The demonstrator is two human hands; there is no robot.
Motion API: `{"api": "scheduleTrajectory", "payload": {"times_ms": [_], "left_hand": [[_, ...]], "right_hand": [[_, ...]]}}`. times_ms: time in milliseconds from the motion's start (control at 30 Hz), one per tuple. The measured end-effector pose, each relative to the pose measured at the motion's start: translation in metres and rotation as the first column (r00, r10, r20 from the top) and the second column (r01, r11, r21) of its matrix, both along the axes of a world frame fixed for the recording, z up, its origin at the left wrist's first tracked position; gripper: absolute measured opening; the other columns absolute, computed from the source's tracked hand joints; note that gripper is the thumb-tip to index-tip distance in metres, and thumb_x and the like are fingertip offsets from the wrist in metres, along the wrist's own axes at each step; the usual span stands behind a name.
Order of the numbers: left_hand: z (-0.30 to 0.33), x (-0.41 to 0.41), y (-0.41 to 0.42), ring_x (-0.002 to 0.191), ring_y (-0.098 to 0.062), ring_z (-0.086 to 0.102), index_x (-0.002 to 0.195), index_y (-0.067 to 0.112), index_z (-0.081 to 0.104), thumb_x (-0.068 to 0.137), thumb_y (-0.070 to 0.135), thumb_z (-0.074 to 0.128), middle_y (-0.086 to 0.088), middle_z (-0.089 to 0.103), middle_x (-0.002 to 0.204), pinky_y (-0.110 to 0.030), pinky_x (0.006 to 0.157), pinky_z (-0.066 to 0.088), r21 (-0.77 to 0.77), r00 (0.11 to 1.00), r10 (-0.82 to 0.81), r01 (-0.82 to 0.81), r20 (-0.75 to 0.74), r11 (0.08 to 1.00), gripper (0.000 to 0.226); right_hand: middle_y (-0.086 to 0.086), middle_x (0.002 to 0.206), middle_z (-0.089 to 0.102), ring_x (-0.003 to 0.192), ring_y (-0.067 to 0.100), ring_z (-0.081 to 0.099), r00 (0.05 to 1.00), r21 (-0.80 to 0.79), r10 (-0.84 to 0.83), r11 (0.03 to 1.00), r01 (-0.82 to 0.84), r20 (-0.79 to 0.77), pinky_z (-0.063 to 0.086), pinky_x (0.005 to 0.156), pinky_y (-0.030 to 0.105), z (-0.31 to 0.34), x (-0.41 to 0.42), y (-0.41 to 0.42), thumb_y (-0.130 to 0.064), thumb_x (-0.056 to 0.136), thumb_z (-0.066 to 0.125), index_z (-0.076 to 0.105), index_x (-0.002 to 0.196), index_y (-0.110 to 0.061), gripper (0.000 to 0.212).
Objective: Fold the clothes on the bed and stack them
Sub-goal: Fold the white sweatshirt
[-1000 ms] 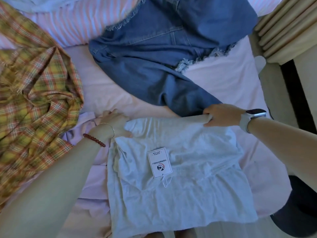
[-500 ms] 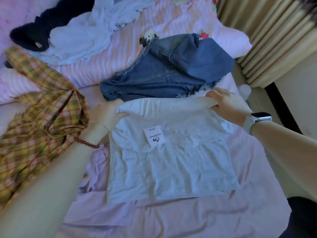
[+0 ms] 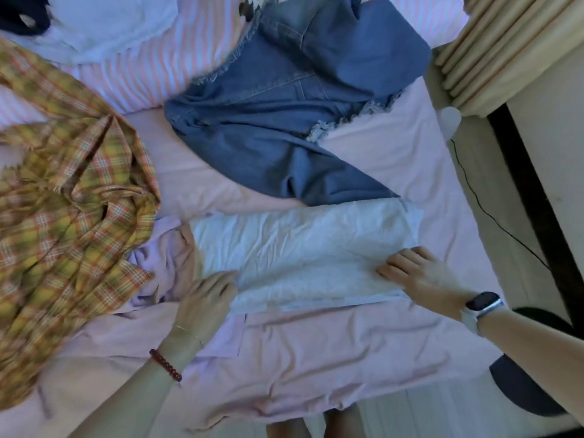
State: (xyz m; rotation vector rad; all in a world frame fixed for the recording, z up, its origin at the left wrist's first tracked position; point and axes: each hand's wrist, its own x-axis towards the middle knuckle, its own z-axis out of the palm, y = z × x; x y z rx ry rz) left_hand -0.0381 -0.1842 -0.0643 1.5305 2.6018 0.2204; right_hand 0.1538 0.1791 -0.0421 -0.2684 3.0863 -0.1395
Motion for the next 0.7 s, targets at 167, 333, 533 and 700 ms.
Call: {"api": "scheduleTrajectory", "payload": {"times_ms": [167,333,533,700], "left_hand": [[-0.025,0.031,-0.022,0.100,-0.023,0.058,0.091,0.022,0.055,0.047,0.029,0.075,-0.007,0.061,0.118,-0.032,0.066,0.052,-0.166,0.977,0.160,-0.136,0.144,0.977,0.049],[-0.017,0.012,0.018,0.126,-0.038,0.039,0.129,0.001,0.048,0.077,0.047,0.042,-0.023,0.045,0.135,-0.046,0.102,0.033,0.066,0.700,0.664,-0.699,0.261,0.712,0.070],[-0.050,-0.008,0.080,0.136,-0.035,0.024,0.137,0.025,0.038,0.088,0.043,0.040,-0.015,0.041,0.144,-0.054,0.111,0.007,0.068,0.914,0.364,-0.357,-0.180,0.932,0.053],[-0.113,-0.026,0.040,0.138,-0.035,0.023,0.144,0.025,0.032,0.095,0.043,0.030,-0.013,0.032,0.150,-0.059,0.108,0.019,-0.054,0.804,0.553,-0.576,-0.218,0.816,0.052]], "right_hand": [[0.003,0.101,0.060,0.097,0.028,0.056,0.939,0.051,-0.226,0.974,0.220,0.259,0.032,0.085,0.043,-0.029,0.030,-0.032,-0.018,0.049,0.065,0.054,0.108,-0.024,0.061],[0.013,0.122,0.058,0.111,0.033,0.053,0.927,-0.080,-0.370,0.924,0.375,0.068,0.032,0.095,0.053,-0.022,-0.013,-0.087,-0.033,0.081,0.044,0.054,0.121,-0.020,0.043],[0.013,0.146,0.039,0.136,0.031,0.030,0.943,-0.077,-0.331,0.941,0.328,-0.020,0.014,0.105,0.064,-0.070,-0.091,-0.139,-0.031,0.084,0.041,0.044,0.136,-0.025,0.052],[0.015,0.147,0.036,0.137,0.029,0.030,0.905,0.030,-0.424,0.905,0.424,0.020,0.014,0.112,0.047,-0.105,-0.080,-0.077,-0.033,0.091,0.034,0.039,0.140,-0.024,0.050]]}}
